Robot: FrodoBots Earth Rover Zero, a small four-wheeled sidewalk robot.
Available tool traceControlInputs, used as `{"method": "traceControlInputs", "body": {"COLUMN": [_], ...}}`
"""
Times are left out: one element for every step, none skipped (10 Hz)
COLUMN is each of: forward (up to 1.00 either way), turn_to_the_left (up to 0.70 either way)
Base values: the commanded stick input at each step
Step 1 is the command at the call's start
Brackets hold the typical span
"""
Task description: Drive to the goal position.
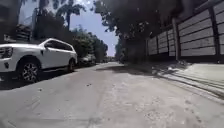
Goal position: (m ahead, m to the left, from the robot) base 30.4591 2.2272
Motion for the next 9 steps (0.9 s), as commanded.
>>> {"method": "traceControlInputs", "body": {"forward": [1.00, 1.00, 1.00, 1.00, 1.00, 1.00, 1.00, 1.00, 1.00], "turn_to_the_left": [0.01, 0.01, 0.01, 0.01, 0.01, 0.01, 0.01, 0.01, 0.01]}}
